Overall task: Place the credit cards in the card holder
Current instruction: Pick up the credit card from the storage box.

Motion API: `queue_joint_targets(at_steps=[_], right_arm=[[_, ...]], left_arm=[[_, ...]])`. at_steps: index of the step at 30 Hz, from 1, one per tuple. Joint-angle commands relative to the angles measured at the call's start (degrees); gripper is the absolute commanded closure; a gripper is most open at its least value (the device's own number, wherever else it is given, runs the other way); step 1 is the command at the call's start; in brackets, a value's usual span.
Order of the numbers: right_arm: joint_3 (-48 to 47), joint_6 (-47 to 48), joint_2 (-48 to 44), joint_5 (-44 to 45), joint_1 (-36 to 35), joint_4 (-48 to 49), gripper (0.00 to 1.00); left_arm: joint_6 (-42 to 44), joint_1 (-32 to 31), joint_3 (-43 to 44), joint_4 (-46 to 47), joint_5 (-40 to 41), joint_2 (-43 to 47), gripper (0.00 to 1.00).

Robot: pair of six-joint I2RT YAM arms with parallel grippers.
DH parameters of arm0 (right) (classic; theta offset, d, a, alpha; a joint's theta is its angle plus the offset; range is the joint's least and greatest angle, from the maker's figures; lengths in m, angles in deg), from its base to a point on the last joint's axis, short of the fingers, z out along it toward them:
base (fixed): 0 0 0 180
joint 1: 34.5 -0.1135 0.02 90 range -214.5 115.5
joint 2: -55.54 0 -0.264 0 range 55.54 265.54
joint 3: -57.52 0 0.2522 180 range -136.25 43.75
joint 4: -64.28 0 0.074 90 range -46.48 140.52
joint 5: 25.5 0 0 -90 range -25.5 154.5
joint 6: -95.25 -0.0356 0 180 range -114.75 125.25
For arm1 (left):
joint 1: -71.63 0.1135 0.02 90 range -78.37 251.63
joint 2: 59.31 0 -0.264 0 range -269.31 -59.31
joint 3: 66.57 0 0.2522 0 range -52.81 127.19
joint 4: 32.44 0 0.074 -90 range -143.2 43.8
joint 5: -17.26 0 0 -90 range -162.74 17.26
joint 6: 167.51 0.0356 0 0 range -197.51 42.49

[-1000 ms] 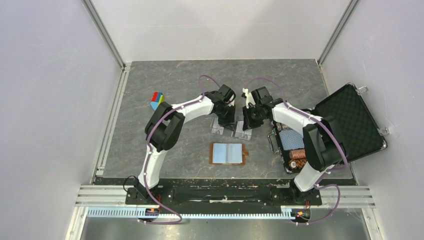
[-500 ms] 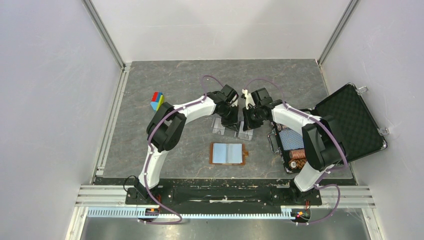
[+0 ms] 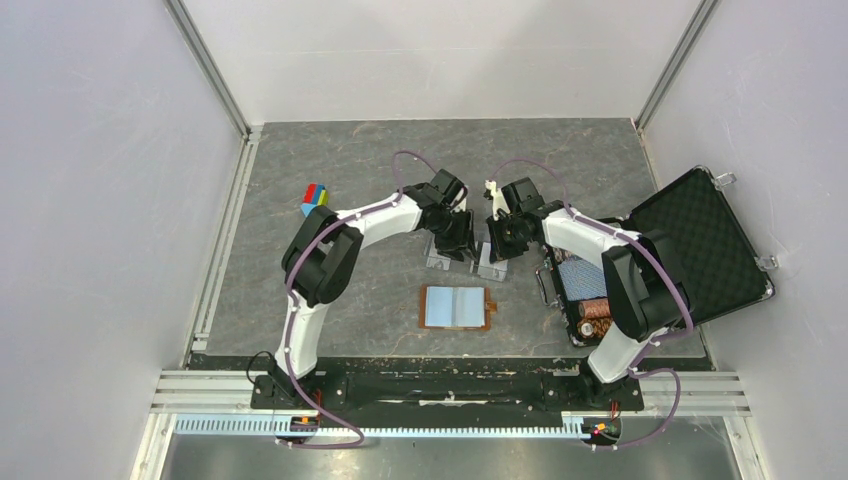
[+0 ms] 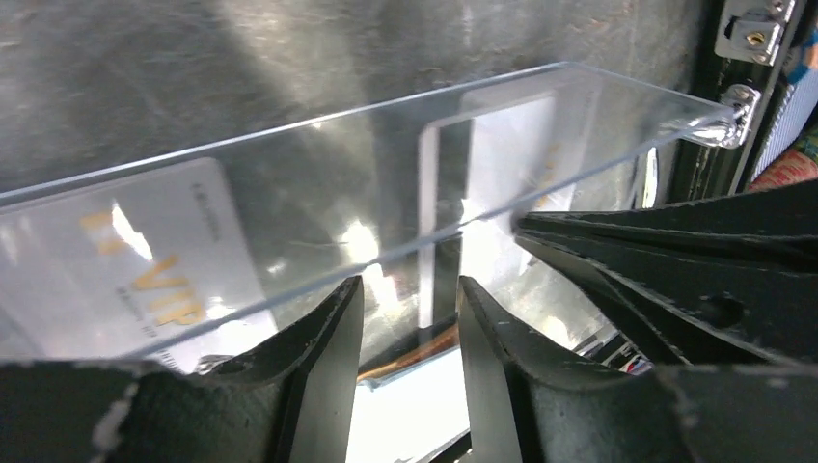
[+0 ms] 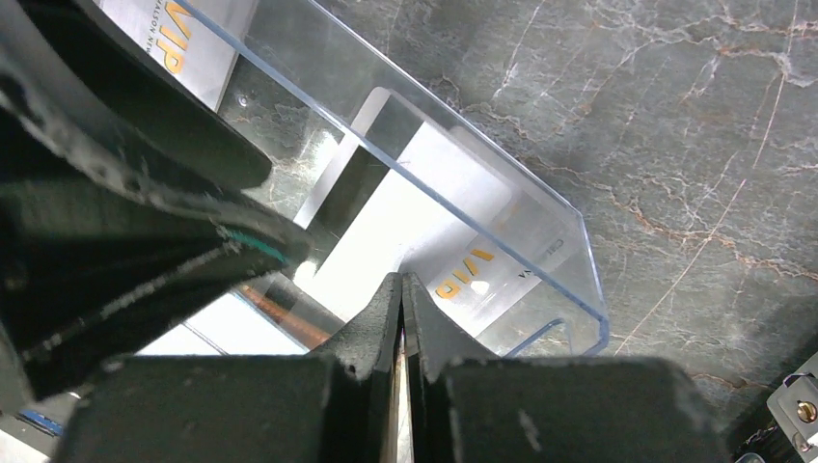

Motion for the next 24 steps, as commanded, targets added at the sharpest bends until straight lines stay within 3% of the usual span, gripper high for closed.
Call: queue_joint_targets(at_steps=[1, 10, 12, 15, 16, 24], right_arm=[[1.8, 1.1, 1.4, 4.7, 0.0, -2.4, 0.97], [1.4, 0.9, 1.7, 2.7, 0.0, -1.9, 0.97], [1.4, 0.7, 1.6, 1.8, 0.1, -1.6, 0.97], [1.2, 0.3, 1.5, 0.2, 0.1, -1.0, 0.96], [1.2, 0.2, 1.2, -0.3, 0.2, -0.8, 0.96], [-0.9, -1.2, -2.1, -4.2, 1.9, -0.3, 0.89]], left_arm=[[-1.8, 1.2, -0.6, 0.5, 0.1, 0.5, 0.52], [-3.8, 0.2, -0.1, 6.3, -8.2, -2.9, 0.61], [-3.7, 0.0, 0.4, 6.2, -8.8, -3.3, 0.69], [-3.4, 0.0, 0.2, 5.9, -8.2, -3.0, 0.94], [-3.2, 0.0, 0.2, 5.7, -8.0, -2.8, 0.98], [-1.6, 0.1, 0.1, 5.2, -6.5, 0.2, 0.98]])
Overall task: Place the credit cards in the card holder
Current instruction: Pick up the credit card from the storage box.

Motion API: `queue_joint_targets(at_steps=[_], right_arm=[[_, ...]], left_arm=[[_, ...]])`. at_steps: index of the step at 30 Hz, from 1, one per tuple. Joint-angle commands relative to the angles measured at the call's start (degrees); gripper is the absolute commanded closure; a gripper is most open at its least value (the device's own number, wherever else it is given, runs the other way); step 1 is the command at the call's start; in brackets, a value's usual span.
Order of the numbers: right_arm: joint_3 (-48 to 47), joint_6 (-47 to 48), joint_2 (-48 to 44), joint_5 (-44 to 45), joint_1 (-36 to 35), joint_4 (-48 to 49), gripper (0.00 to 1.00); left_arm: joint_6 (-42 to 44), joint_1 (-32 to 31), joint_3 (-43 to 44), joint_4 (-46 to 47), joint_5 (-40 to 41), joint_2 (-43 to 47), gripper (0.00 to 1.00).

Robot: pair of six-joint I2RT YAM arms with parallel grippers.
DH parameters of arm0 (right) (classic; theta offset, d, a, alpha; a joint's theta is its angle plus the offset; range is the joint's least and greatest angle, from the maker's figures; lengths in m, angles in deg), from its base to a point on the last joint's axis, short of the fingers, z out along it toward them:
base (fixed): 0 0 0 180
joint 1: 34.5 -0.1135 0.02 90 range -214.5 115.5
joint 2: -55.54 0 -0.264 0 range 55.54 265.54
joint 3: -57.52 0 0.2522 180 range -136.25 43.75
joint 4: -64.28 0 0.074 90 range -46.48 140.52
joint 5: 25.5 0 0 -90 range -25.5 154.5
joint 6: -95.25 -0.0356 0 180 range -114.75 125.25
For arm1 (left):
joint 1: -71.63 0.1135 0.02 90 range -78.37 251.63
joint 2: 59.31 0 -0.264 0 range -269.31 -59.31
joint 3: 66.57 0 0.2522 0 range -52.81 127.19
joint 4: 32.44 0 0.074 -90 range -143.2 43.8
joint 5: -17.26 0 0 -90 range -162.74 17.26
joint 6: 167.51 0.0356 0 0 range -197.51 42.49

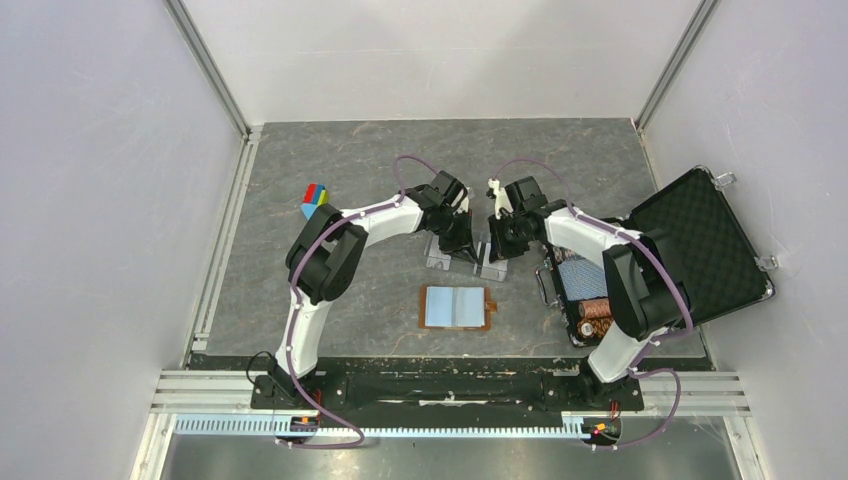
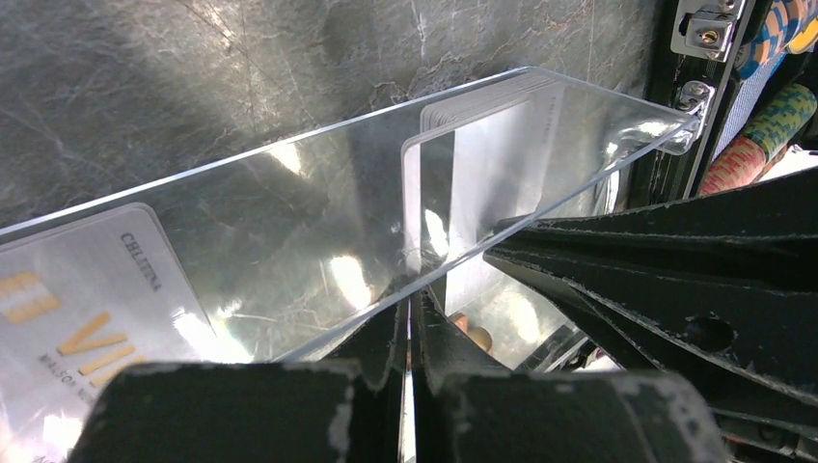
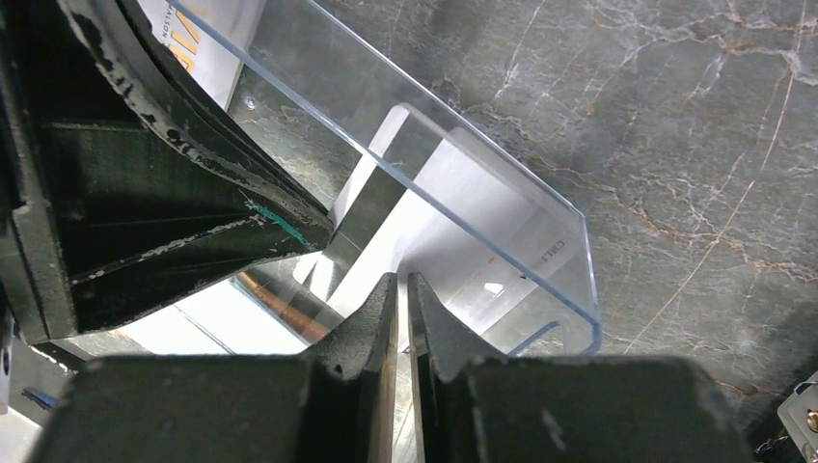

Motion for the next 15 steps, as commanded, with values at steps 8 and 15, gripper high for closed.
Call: queue_joint_targets(at_steps=[8, 15], right_arm=[[-2.3, -1.8, -6.3, -3.6, 3.2, 0.0, 0.67], [-1.8, -2.2, -8.1, -4.6, 5.3, 0.3, 0.56]], left_arm=[[-0.7, -0.6, -0.1, 4.3, -1.9, 4.8, 0.98], [-0.2, -0.3, -1.8, 5.7, -1.6, 6.8, 0.98]])
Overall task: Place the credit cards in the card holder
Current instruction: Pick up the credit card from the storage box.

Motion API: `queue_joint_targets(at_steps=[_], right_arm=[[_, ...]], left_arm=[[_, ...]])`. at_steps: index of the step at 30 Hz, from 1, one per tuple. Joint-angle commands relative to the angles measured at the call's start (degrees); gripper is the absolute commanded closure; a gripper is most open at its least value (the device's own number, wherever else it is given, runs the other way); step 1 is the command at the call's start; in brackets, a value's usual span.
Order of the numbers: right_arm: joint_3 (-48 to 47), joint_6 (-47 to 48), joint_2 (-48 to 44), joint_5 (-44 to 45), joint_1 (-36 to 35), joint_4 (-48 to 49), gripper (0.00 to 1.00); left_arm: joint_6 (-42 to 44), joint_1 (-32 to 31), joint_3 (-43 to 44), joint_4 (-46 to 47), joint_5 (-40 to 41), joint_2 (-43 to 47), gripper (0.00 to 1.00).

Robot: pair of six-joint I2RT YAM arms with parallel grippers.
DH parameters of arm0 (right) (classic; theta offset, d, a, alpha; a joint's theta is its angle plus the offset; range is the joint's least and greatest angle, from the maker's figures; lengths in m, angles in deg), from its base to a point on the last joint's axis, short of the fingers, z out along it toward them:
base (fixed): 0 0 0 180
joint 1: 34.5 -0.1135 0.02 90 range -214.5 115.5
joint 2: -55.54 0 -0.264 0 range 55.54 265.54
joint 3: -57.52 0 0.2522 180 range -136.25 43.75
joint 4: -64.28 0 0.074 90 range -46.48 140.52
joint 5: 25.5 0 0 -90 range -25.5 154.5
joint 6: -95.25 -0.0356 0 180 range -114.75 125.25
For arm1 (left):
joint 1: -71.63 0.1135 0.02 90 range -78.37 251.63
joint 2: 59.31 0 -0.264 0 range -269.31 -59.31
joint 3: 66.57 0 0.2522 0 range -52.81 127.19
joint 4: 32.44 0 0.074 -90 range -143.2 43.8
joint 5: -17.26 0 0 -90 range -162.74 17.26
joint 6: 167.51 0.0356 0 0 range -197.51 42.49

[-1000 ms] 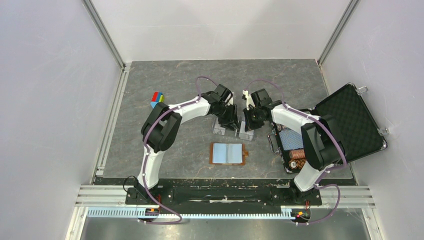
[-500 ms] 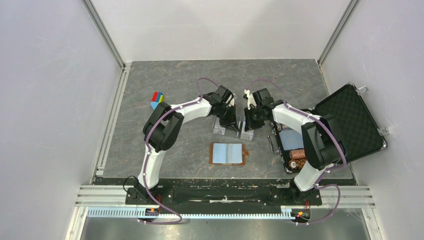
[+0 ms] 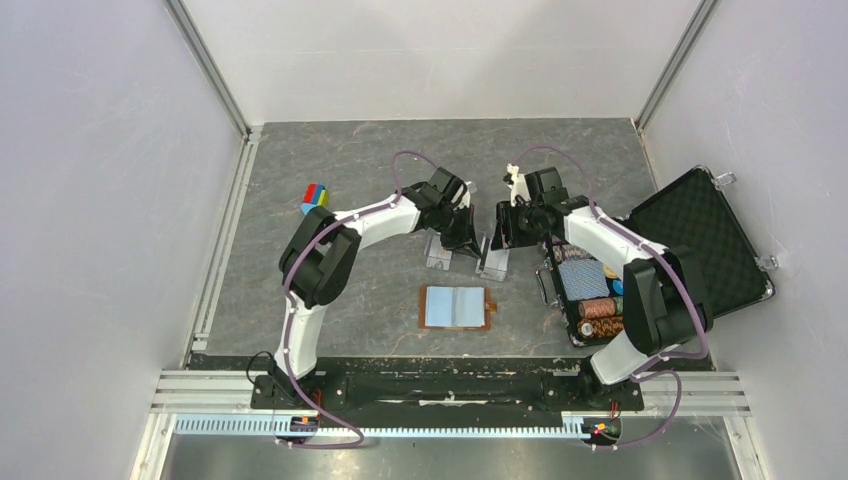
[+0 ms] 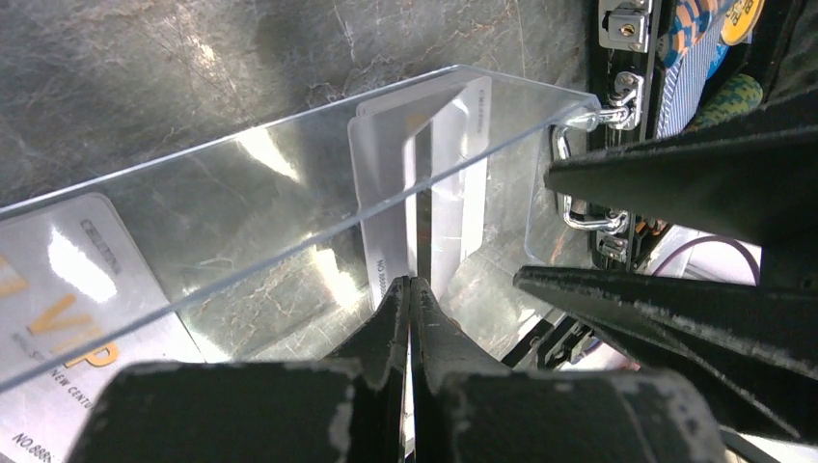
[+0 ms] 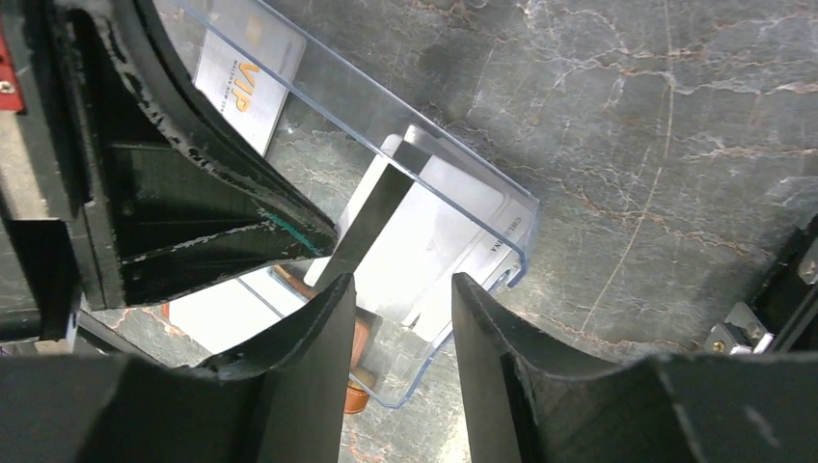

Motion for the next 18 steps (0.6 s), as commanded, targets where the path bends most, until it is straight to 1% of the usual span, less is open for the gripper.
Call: queue_joint_targets(at_steps=[1, 8, 11, 16, 18], right_arm=[[-1.7, -0.5, -2.3, -1.3, 1.1, 0.7, 0.54], [-1.3, -0.4, -2.5, -2.1, 1.6, 0.9, 0.47], [-1.2, -0.5, -2.7, -2.3, 1.7, 1.1, 0.46], [-0.7, -0.8, -3.1, -2.7, 2.1, 1.3, 0.45], [-0.7, -0.8, -3.4, -2.8, 2.3, 1.4, 0.45]], left_arm=[[-0.2, -0.1, -1.1, 3.9, -1.4, 4.5, 0.98], [-0.2, -0.2, -0.8, 4.6, -2.9, 4.6, 0.98], [-0.9, -0.3, -0.3, 5.7, -4.3, 3.8, 0.98], [-1.2, -0.9, 1.9, 5.0, -5.6, 0.7, 0.98], [-1.3, -1.3, 2.6, 4.7, -6.1, -0.4, 0.95]])
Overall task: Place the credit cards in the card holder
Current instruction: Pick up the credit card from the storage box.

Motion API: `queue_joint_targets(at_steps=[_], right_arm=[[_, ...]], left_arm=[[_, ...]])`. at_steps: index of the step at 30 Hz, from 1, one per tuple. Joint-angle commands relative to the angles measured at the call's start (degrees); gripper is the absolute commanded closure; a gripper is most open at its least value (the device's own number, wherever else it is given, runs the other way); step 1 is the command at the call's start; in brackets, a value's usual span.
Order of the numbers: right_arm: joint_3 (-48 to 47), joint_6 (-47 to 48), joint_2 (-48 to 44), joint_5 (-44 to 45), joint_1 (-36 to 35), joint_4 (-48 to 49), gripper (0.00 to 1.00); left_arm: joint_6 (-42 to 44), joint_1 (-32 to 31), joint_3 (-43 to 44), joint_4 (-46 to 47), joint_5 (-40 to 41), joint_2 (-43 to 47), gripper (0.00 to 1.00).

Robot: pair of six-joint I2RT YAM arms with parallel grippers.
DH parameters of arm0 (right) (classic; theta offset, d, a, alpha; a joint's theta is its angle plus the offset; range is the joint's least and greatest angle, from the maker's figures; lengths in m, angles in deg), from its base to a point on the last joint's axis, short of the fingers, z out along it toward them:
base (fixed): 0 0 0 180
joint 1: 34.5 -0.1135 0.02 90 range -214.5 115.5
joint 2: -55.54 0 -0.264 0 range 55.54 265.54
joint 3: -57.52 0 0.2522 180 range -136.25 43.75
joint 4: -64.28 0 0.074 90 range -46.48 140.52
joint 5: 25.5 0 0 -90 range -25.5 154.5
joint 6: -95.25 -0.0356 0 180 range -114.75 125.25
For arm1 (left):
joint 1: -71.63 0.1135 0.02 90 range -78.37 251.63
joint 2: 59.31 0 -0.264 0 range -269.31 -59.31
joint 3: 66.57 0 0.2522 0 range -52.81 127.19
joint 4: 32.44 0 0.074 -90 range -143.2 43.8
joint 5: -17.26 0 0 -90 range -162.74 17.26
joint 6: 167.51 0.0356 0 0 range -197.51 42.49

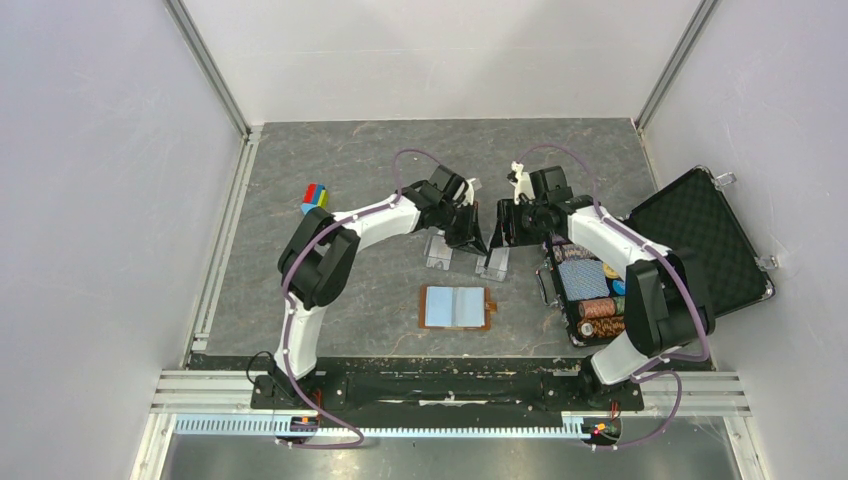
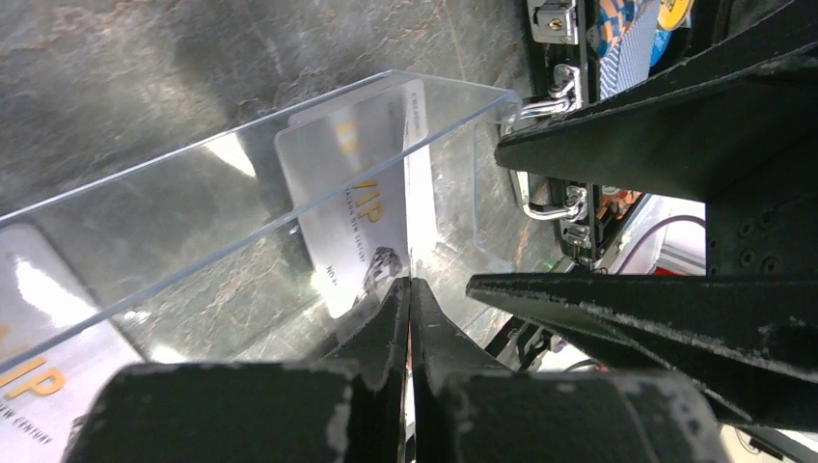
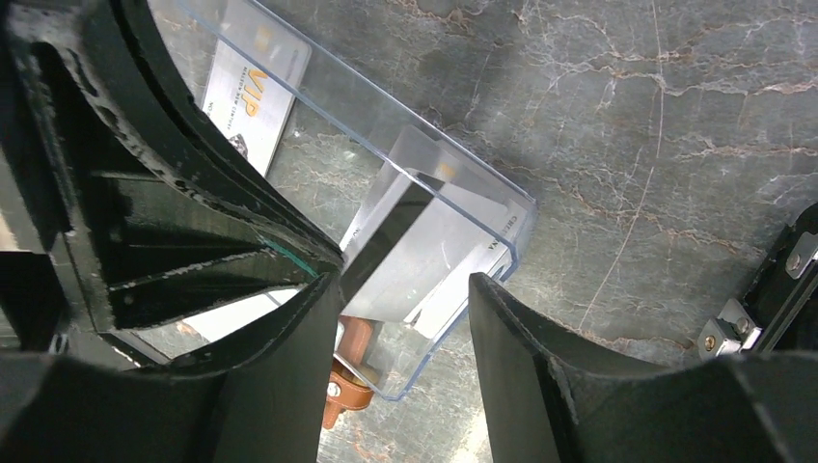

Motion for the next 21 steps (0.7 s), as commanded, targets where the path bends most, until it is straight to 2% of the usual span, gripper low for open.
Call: queue_joint_targets(at_steps=[1, 4, 11, 15, 19, 21], right_arm=[[-0.7, -0.5, -2.7, -1.1, 0.6, 1.5, 0.45], [-0.5, -0.5, -2.9, -1.0, 1.0, 1.5, 0.44], [-0.2, -0.5, -3.4, -0.9, 1.5, 1.5, 0.44], [-0.2, -0.6, -3.8, -0.9, 1.8, 1.4, 0.44], [-0.4, -0.8, -4.6, -1.5, 1.9, 1.4, 0.43], [-0.7, -0.9, -5.3, -2.4, 2.0, 1.4, 0.39]], left_arm=[[-1.3, -1.3, 3.7, 1.7, -3.0, -2.2, 0.93], [-1.6, -2.0, 4.4, 2.2, -3.9, -3.2, 0.87], [-2.3, -3.2, 6.2, 2.3, -4.6, -5.1, 0.81], [-2.0, -3.2, 6.0, 1.6, -2.4, -4.2, 0.98], [0.1, -2.8, 4.6, 0.1, 2.0, 0.7, 0.98], [0.3, -2.0, 2.8, 0.6, 3.8, 4.1, 0.98]])
